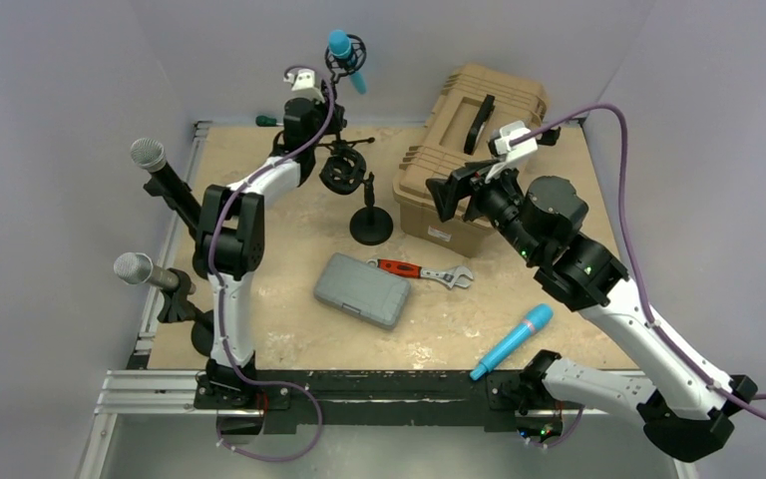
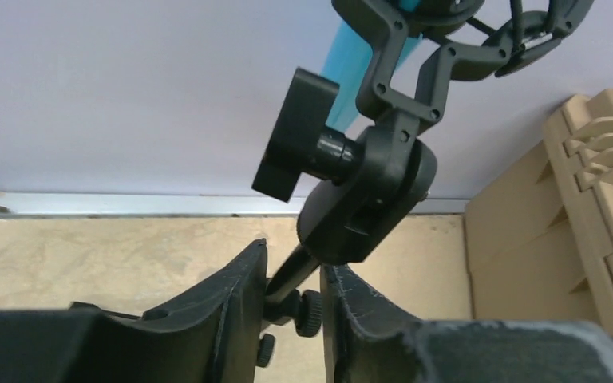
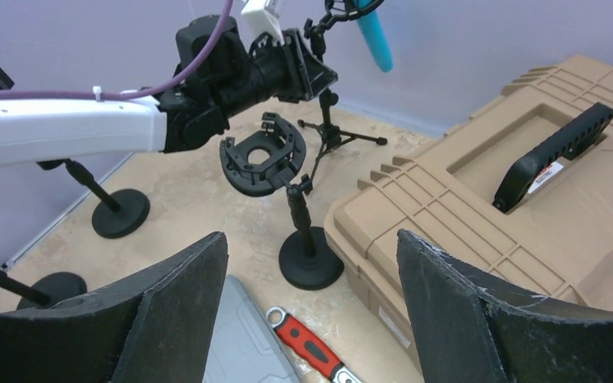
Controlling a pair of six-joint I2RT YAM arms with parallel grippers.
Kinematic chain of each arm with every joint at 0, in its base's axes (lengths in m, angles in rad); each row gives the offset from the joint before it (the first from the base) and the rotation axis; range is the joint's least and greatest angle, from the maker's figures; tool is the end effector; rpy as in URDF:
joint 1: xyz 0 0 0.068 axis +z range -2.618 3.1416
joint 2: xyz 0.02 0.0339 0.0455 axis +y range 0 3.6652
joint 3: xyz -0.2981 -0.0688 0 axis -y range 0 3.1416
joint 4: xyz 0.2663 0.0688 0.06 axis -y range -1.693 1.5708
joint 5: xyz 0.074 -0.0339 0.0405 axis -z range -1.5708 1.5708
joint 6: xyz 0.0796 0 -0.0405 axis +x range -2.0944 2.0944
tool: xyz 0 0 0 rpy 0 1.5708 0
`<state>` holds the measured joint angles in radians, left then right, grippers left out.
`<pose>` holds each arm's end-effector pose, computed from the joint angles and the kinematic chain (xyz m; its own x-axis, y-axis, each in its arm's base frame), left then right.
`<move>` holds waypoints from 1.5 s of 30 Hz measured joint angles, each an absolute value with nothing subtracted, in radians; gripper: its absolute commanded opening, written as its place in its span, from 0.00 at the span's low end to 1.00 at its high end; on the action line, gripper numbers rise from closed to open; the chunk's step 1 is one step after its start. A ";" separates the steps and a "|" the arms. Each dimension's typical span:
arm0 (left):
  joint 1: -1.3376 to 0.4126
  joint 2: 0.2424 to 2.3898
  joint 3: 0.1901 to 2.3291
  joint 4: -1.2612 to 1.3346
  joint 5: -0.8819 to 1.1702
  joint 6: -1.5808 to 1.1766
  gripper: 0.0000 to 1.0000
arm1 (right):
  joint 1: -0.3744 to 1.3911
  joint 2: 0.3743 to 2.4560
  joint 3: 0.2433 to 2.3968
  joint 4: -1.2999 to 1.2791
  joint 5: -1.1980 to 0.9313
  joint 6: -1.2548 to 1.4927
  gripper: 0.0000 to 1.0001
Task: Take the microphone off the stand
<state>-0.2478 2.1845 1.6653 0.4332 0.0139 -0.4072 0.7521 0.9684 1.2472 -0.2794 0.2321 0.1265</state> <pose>0.5869 -0.1496 0.2640 -0.1789 -0.3632 -0.9144 0.2045 0.8953 -0.3957 0.1893 0.1520 0.4900 -0.0631 0.1091 -0.9920 -0.4929 0.8609 0.1260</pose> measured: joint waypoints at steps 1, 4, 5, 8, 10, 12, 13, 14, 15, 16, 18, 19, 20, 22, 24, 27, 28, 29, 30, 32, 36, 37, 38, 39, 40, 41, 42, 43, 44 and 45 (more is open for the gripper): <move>-0.249 2.184 1.665 0.435 0.000 -0.391 0.22 | 0.752 0.970 1.243 -0.280 0.229 0.126 0.76; -0.249 2.177 1.650 0.454 -0.016 -0.338 0.08 | 0.752 0.970 1.230 -0.286 0.218 0.127 0.76; -0.250 2.165 1.632 0.461 -0.020 -0.307 0.03 | 0.752 0.970 1.225 -0.286 0.216 0.127 0.76; -0.251 2.103 1.559 0.466 -0.050 -0.219 0.00 | 0.752 0.969 1.216 -0.286 0.205 0.128 0.76; -0.248 2.043 1.495 0.463 -0.064 -0.212 0.00 | 0.752 0.968 1.209 -0.286 0.188 0.131 0.76; -0.248 1.977 1.421 0.448 -0.082 -0.205 0.00 | 0.752 0.966 1.201 -0.286 0.179 0.136 0.76; -0.249 1.940 1.379 0.438 -0.091 -0.198 0.00 | 0.752 0.963 1.195 -0.286 0.171 0.139 0.76; -0.249 1.905 1.341 0.426 -0.100 -0.194 0.00 | 0.752 0.959 1.188 -0.286 0.165 0.144 0.76; -0.249 1.872 1.309 0.415 -0.105 -0.191 0.00 | 0.752 0.953 1.179 -0.288 0.163 0.150 0.76; -0.250 1.839 1.279 0.400 -0.112 -0.189 0.00 | 0.752 0.946 1.171 -0.288 0.160 0.157 0.76; -0.251 1.779 1.229 0.362 -0.136 -0.180 0.00 | 0.752 0.928 1.150 -0.290 0.153 0.178 0.76; -0.251 1.751 1.208 0.343 -0.152 -0.176 0.00 | 0.752 0.921 1.143 -0.291 0.147 0.186 0.76; -0.252 1.724 1.189 0.324 -0.165 -0.171 0.00 | 0.752 0.912 1.135 -0.290 0.139 0.197 0.76; -0.253 1.655 1.132 0.303 -0.194 -0.163 0.00 | 0.752 0.895 1.117 -0.290 0.133 0.218 0.76; -0.259 1.573 1.052 0.300 -0.226 -0.145 0.00 | 0.752 0.887 1.100 -0.290 0.123 0.241 0.76; -0.278 1.469 0.957 0.294 -0.250 -0.128 0.00 | 0.752 0.891 1.077 -0.289 0.094 0.273 0.75; -0.285 1.438 0.931 0.289 -0.255 -0.124 0.00 | 0.752 0.894 1.070 -0.289 0.084 0.281 0.75; -0.293 1.410 0.905 0.286 -0.260 -0.119 0.00 | 0.752 0.897 1.063 -0.288 0.075 0.290 0.75; -0.301 1.380 0.878 0.285 -0.263 -0.115 0.00 | 0.752 0.901 1.056 -0.288 0.060 0.299 0.75; -0.317 1.327 0.826 0.284 -0.270 -0.110 0.00 | 0.752 0.909 1.045 -0.284 0.047 0.315 0.74; -0.346 1.228 0.723 0.277 -0.295 -0.115 0.00 | 0.752 0.933 1.017 -0.253 -0.001 0.355 0.75; -0.350 1.210 0.709 0.274 -0.300 -0.118 0.01 | 0.752 0.942 1.007 -0.234 -0.018 0.365 0.75; -0.356 1.190 0.693 0.273 -0.306 -0.122 0.04 | 0.754 0.952 0.993 -0.212 -0.029 0.376 0.75; -0.360 1.167 0.676 0.267 -0.315 -0.132 0.06 | 0.757 0.962 0.976 -0.186 -0.045 0.387 0.75; -0.364 1.143 0.660 0.258 -0.322 -0.143 0.08 | 0.763 0.974 0.955 -0.157 -0.055 0.402 0.76; -0.368 1.122 0.648 0.246 -0.329 -0.155 0.10 | 0.769 0.984 0.937 -0.138 -0.065 0.414 0.76; -0.372 1.095 0.635 0.230 -0.336 -0.169 0.12 | 0.781 1.000 0.916 -0.114 -0.075 0.428 0.76; -0.376 1.071 0.625 0.213 -0.346 -0.181 0.16 | 0.796 1.020 0.899 -0.091 -0.081 0.442 0.76; -0.377 1.050 0.617 0.194 -0.355 -0.192 0.20 | 0.815 1.042 0.885 -0.070 -0.089 0.456 0.76; -0.381 1.034 0.609 0.182 -0.364 -0.202 0.25 | 0.836 1.065 0.875 -0.051 -0.095 0.469 0.76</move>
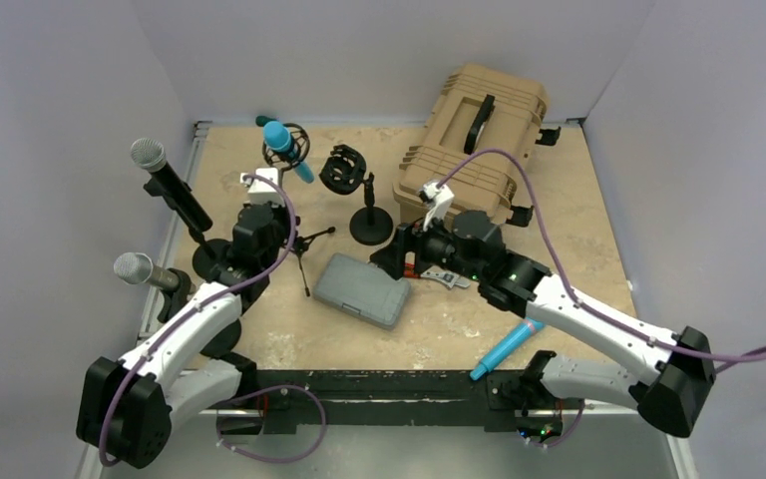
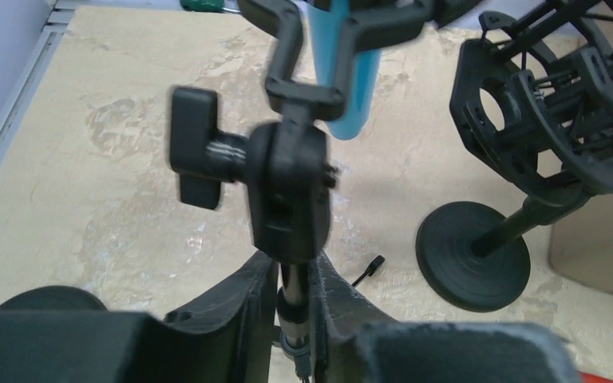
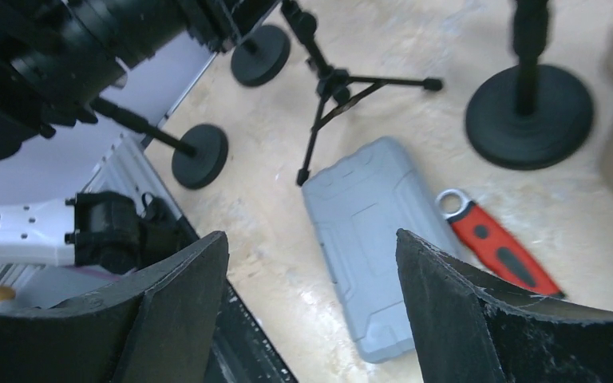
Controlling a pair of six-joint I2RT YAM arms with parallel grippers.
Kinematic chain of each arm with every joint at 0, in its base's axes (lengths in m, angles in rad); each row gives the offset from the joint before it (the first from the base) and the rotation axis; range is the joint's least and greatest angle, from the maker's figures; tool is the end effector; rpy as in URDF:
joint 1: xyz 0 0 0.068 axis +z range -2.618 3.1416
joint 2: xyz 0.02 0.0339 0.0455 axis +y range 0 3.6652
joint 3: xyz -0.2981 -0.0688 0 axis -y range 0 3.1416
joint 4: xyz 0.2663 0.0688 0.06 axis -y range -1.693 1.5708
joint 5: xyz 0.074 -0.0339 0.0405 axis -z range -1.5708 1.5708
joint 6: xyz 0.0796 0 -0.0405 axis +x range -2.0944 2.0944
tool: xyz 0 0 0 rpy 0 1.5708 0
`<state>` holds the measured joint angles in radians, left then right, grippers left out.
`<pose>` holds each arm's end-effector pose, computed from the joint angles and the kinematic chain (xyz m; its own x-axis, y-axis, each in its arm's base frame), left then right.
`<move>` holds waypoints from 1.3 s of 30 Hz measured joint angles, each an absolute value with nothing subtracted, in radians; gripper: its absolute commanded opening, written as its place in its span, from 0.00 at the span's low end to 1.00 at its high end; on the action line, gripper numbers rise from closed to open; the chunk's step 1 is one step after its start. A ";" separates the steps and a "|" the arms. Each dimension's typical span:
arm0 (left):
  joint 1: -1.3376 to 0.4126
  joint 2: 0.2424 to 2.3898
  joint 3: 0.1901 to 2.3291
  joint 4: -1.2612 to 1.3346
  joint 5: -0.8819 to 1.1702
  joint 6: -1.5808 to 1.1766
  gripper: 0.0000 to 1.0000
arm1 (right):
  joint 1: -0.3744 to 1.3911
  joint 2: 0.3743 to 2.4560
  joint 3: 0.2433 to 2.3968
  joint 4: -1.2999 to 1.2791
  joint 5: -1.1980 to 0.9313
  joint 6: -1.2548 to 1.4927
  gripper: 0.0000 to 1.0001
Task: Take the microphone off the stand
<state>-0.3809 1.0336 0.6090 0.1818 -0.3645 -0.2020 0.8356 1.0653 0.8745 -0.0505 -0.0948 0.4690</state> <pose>0.2694 -0.0773 0.2789 -0.2239 -0.1123 -0.9681 -0.0192 0.9937 -0.1108 0.1938 0.2256 0.3461 -0.5046 0.1129 -0.8560 -0.6412 0.6149 0.4591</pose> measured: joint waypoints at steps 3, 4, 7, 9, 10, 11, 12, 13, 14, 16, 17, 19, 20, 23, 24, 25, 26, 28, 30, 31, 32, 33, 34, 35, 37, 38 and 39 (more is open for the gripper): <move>-0.383 1.006 0.607 0.154 -0.389 -0.228 0.43 | 0.892 1.128 0.867 -0.001 -0.104 0.500 0.76; -0.383 0.995 0.607 0.142 -0.398 -0.244 0.50 | 0.907 1.147 0.867 0.022 -0.110 0.509 0.76; -0.383 0.975 0.610 0.105 -0.407 -0.271 0.63 | 0.931 1.188 0.867 0.067 -0.130 0.532 0.76; -0.383 0.962 0.620 0.062 -0.407 -0.289 0.71 | 0.933 1.196 0.867 0.078 -0.132 0.541 0.76; -0.383 0.954 0.633 0.023 -0.405 -0.299 0.75 | 0.933 1.196 0.867 0.083 -0.131 0.545 0.76; -0.384 0.943 0.647 -0.015 -0.399 -0.307 0.77 | 0.933 1.193 0.867 0.088 -0.130 0.547 0.76; -0.384 0.933 0.662 -0.049 -0.392 -0.315 0.79 | 0.933 1.188 0.867 0.090 -0.126 0.548 0.76; -0.385 0.918 0.688 -0.100 -0.376 -0.323 0.80 | 0.933 1.182 0.867 0.090 -0.122 0.549 0.76; -0.385 0.904 0.718 -0.146 -0.360 -0.327 0.80 | 0.933 1.175 0.867 0.090 -0.118 0.549 0.76; -0.385 0.871 0.804 -0.248 -0.319 -0.329 0.81 | 0.933 1.158 0.867 0.089 -0.108 0.548 0.77; -0.385 0.858 0.855 -0.295 -0.303 -0.327 0.83 | 0.933 1.150 0.867 0.088 -0.099 0.548 0.77; -0.385 0.840 0.979 -0.379 -0.282 -0.317 0.86 | 0.933 1.137 0.867 0.086 -0.093 0.547 0.77; -0.386 0.837 1.025 -0.403 -0.282 -0.313 0.87 | 0.933 1.132 0.867 0.086 -0.089 0.547 0.77; -0.386 0.855 1.181 -0.458 -0.292 -0.304 0.86 | 0.933 1.125 0.867 0.083 -0.080 0.547 0.77; -0.386 0.867 1.222 -0.463 -0.296 -0.303 0.85 | 0.933 1.125 0.867 0.083 -0.077 0.547 0.76; -0.386 0.885 1.260 -0.466 -0.300 -0.303 0.85 | 0.933 1.125 0.867 0.082 -0.076 0.547 0.77; -0.386 0.912 1.299 -0.469 -0.307 -0.302 0.85 | 0.933 1.125 0.867 0.080 -0.073 0.547 0.77; -0.385 0.973 1.351 -0.461 -0.323 -0.301 0.85 | 0.933 1.123 0.867 0.074 -0.070 0.549 0.76; -0.379 1.038 1.380 -0.448 -0.334 -0.297 0.85 | 0.933 1.116 0.866 0.067 -0.070 0.551 0.77; -0.375 1.072 1.386 -0.437 -0.338 -0.296 0.85 | 0.933 1.110 0.864 0.067 -0.070 0.554 0.76; -0.370 1.099 1.386 -0.430 -0.338 -0.296 0.85 | 0.933 1.100 0.862 0.064 -0.070 0.558 0.76; -0.363 1.131 1.385 -0.427 -0.337 -0.296 0.85 | 0.933 1.092 0.861 0.061 -0.070 0.558 0.76; -0.356 1.158 1.383 -0.425 -0.336 -0.296 0.84 | 0.933 1.084 0.861 0.060 -0.069 0.559 0.77; -0.349 1.181 1.379 -0.424 -0.331 -0.296 0.80 | 0.933 1.077 0.861 0.060 -0.068 0.561 0.76; -0.340 1.207 1.362 -0.409 -0.317 -0.292 0.73 | 0.933 1.066 0.862 0.059 -0.064 0.561 0.76; -0.339 1.211 1.350 -0.398 -0.311 -0.284 0.71 | 0.933 1.065 0.862 0.058 -0.062 0.561 0.76; -0.337 1.212 1.341 -0.390 -0.305 -0.277 0.69 | 0.933 1.066 0.862 0.055 -0.060 0.561 0.76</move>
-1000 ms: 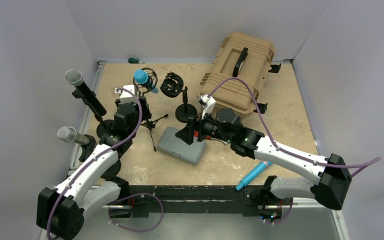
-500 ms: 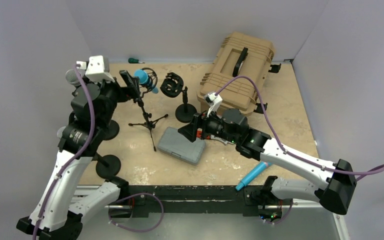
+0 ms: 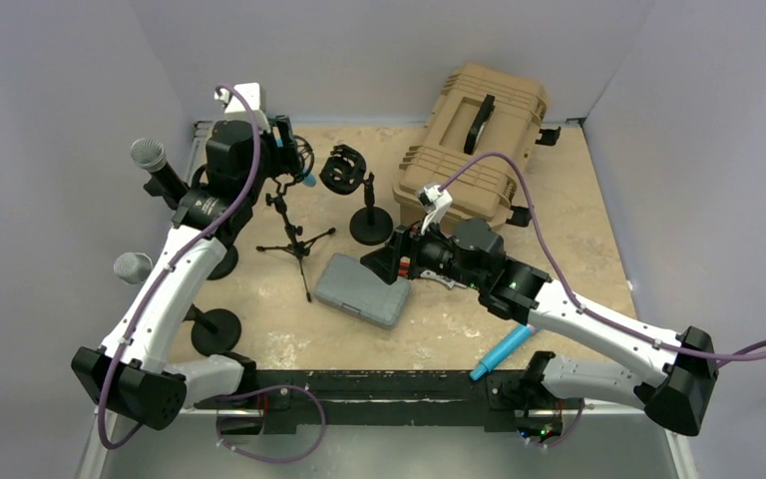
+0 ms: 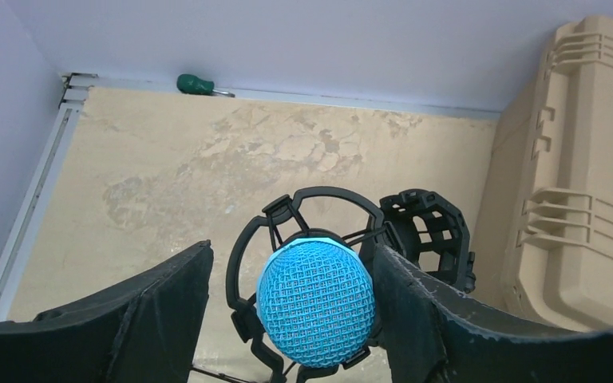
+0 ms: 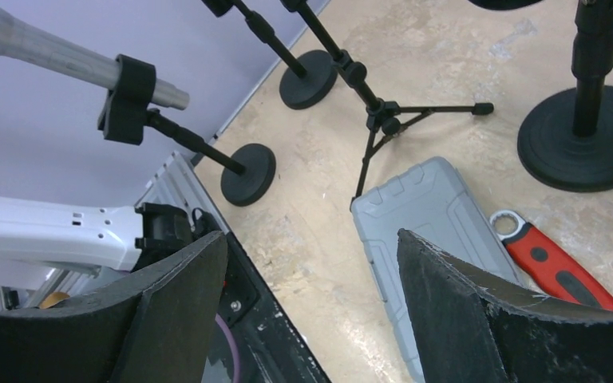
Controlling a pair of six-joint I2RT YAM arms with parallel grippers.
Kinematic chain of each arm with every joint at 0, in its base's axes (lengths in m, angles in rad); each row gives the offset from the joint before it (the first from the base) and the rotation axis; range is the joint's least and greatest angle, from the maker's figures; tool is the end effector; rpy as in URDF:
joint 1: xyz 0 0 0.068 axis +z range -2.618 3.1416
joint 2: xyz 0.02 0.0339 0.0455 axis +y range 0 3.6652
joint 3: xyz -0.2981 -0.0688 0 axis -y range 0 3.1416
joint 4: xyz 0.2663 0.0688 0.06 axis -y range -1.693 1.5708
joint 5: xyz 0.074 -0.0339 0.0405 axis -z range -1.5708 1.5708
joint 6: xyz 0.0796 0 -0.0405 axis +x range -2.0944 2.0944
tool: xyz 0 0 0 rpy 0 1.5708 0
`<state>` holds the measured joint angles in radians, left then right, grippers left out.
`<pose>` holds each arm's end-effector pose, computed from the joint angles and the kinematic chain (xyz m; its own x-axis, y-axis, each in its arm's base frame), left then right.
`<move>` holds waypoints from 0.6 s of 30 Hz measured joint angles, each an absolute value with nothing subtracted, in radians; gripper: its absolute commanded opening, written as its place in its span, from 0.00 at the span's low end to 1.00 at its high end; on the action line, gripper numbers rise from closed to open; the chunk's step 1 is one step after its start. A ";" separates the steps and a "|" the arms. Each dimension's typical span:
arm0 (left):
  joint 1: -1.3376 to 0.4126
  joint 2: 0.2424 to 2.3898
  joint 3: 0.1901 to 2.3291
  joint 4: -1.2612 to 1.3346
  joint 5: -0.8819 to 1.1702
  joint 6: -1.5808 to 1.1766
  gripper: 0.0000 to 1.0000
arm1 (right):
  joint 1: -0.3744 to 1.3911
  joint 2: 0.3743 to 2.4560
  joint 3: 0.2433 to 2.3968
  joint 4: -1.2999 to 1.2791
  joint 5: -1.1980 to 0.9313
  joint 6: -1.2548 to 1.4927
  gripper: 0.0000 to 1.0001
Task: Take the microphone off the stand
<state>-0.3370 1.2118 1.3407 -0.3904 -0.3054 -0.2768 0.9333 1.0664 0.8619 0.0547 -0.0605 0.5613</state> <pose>0.3066 -0.0821 0.4476 -0.2460 -0.1900 -0.9505 -0.0270 0.9816 -0.1892 0.1750 0.2444 0.3562 -0.5211 0.1891 -0.8323 -0.6619 0.5261 0.5340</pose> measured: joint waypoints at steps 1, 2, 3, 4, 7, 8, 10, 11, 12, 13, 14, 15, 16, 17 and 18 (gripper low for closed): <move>-0.336 1.211 1.329 -0.381 -0.300 -0.268 0.67 | 0.933 1.068 0.862 0.049 -0.059 0.561 0.76; -0.336 1.211 1.322 -0.374 -0.296 -0.265 0.66 | 0.933 1.072 0.862 0.040 -0.056 0.562 0.76; -0.336 1.209 1.313 -0.362 -0.294 -0.258 0.63 | 0.933 1.076 0.862 0.033 -0.052 0.563 0.76; -0.336 1.208 1.307 -0.356 -0.293 -0.254 0.62 | 0.933 1.082 0.863 0.027 -0.051 0.566 0.76; -0.337 1.198 1.294 -0.345 -0.284 -0.242 0.59 | 0.933 1.101 0.863 0.015 -0.050 0.577 0.76; -0.337 1.194 1.294 -0.345 -0.284 -0.238 0.61 | 0.933 1.106 0.863 0.015 -0.051 0.579 0.76; -0.337 1.182 1.294 -0.348 -0.286 -0.225 0.66 | 0.933 1.119 0.863 0.015 -0.051 0.585 0.75; -0.337 1.177 1.293 -0.350 -0.287 -0.223 0.67 | 0.933 1.125 0.864 0.015 -0.051 0.588 0.75; -0.337 1.168 1.290 -0.352 -0.289 -0.220 0.68 | 0.933 1.131 0.864 0.015 -0.051 0.590 0.75; -0.337 1.157 1.282 -0.352 -0.290 -0.218 0.66 | 0.933 1.138 0.865 0.014 -0.051 0.593 0.75; -0.339 1.144 1.274 -0.353 -0.291 -0.216 0.64 | 0.933 1.142 0.867 0.014 -0.051 0.595 0.75; -0.344 1.135 1.268 -0.354 -0.292 -0.214 0.61 | 0.933 1.149 0.871 0.014 -0.051 0.598 0.75; -0.347 1.128 1.264 -0.354 -0.292 -0.212 0.56 | 0.933 1.154 0.873 0.014 -0.052 0.600 0.75; -0.351 1.125 1.263 -0.354 -0.292 -0.208 0.52 | 0.933 1.159 0.879 0.013 -0.052 0.604 0.75; -0.356 1.124 1.263 -0.353 -0.292 -0.206 0.48 | 0.933 1.162 0.883 0.013 -0.052 0.605 0.75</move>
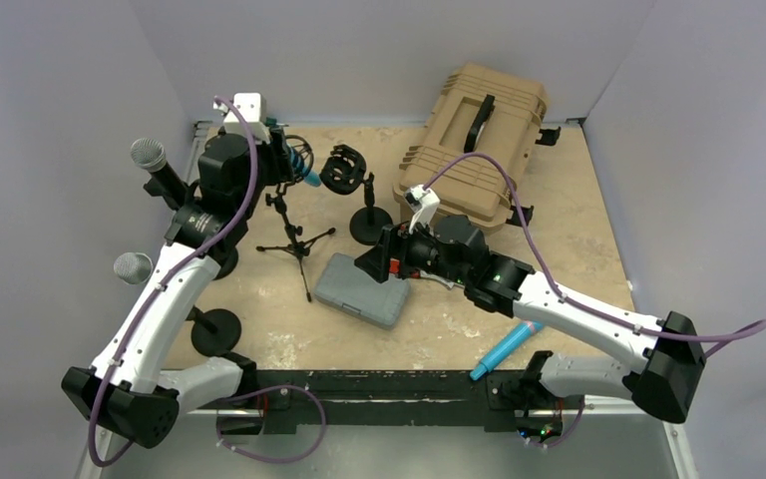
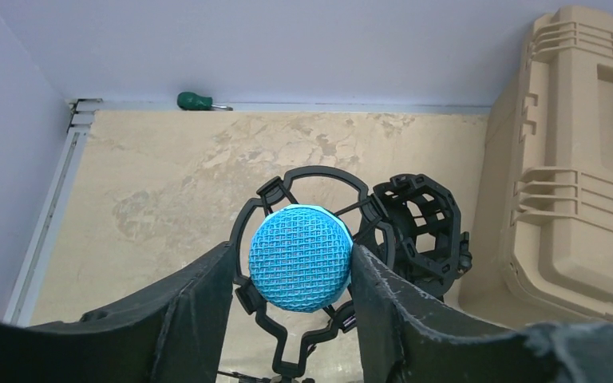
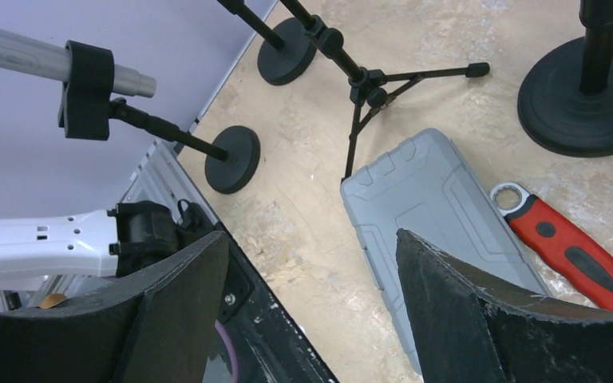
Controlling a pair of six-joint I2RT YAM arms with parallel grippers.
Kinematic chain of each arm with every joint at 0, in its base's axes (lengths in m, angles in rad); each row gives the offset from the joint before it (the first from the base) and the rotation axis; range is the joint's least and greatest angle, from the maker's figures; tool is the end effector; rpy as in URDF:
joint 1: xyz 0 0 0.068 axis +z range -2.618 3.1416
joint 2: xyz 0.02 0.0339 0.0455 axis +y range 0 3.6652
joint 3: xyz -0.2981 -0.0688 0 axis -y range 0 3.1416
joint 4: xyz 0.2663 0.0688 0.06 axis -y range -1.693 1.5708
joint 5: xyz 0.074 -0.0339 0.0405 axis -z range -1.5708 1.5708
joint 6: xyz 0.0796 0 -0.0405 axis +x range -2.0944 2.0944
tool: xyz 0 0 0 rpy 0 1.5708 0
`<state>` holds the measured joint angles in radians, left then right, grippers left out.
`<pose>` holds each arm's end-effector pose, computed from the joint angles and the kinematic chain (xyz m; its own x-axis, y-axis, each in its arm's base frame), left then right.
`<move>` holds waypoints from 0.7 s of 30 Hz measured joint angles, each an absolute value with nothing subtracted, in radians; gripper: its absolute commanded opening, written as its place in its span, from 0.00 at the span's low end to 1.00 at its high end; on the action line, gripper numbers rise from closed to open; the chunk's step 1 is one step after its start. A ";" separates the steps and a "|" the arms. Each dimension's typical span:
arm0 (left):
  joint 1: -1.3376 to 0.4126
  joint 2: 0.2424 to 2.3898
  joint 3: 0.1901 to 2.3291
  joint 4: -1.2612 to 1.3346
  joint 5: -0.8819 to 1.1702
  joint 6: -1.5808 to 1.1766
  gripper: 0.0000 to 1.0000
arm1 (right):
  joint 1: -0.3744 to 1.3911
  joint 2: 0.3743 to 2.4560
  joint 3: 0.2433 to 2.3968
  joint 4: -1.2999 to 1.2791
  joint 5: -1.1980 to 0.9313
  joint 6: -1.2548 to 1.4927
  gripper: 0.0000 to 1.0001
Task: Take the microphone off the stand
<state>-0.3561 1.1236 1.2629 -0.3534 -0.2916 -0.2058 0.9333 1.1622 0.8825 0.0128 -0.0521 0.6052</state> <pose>0.2829 -0.0808 0.4468 -0.2094 -0.1309 -0.9690 0.0284 0.9898 -0.1399 0.1884 0.2613 0.3307 -0.6027 0.1409 -0.7855 -0.5952 0.5762 0.5601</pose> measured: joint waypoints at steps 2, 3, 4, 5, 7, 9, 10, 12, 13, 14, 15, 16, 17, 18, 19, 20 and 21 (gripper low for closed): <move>-0.363 1.124 1.263 -0.353 -0.290 -0.197 0.41 | 0.933 1.167 0.892 0.014 -0.052 0.610 0.75; -0.369 1.124 1.262 -0.352 -0.289 -0.192 0.38 | 0.933 1.169 0.897 0.014 -0.053 0.611 0.75; -0.372 1.124 1.262 -0.352 -0.289 -0.190 0.35 | 0.933 1.171 0.901 0.015 -0.053 0.612 0.75; -0.376 1.124 1.262 -0.352 -0.290 -0.185 0.31 | 0.933 1.172 0.905 0.015 -0.054 0.613 0.75; -0.381 1.124 1.262 -0.353 -0.292 -0.175 0.26 | 0.933 1.171 0.905 0.015 -0.055 0.615 0.75; -0.385 1.124 1.262 -0.353 -0.295 -0.165 0.20 | 0.933 1.172 0.905 0.015 -0.055 0.619 0.75; -0.389 1.124 1.262 -0.353 -0.299 -0.160 0.18 | 0.933 1.172 0.905 0.015 -0.055 0.621 0.75; -0.395 1.124 1.262 -0.352 -0.305 -0.145 0.12 | 0.933 1.172 0.905 0.015 -0.055 0.624 0.75; -0.397 1.123 1.262 -0.353 -0.308 -0.140 0.08 | 0.933 1.172 0.905 0.015 -0.055 0.626 0.75; -0.399 1.121 1.262 -0.353 -0.311 -0.134 0.04 | 0.933 1.172 0.905 0.015 -0.054 0.628 0.75; -0.401 1.119 1.262 -0.353 -0.315 -0.130 0.01 | 0.933 1.172 0.905 0.016 -0.055 0.630 0.75; -0.402 1.115 1.261 -0.353 -0.318 -0.124 0.00 | 0.933 1.172 0.905 0.016 -0.054 0.630 0.75; -0.405 1.106 1.259 -0.353 -0.319 -0.115 0.00 | 0.933 1.172 0.905 0.015 -0.054 0.631 0.75; -0.406 1.097 1.256 -0.353 -0.321 -0.111 0.00 | 0.933 1.172 0.905 0.015 -0.054 0.633 0.75; -0.406 1.085 1.254 -0.353 -0.323 -0.109 0.00 | 0.933 1.171 0.905 0.016 -0.054 0.635 0.75; -0.407 1.074 1.252 -0.353 -0.323 -0.107 0.00 | 0.933 1.171 0.905 0.016 -0.054 0.637 0.75; -0.407 1.059 1.250 -0.353 -0.323 -0.107 0.00 | 0.933 1.171 0.905 0.016 -0.054 0.638 0.75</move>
<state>-0.4072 1.0592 1.2499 -0.3527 -0.3229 -0.1074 0.9333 1.1713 0.9051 0.0158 -0.0544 0.6376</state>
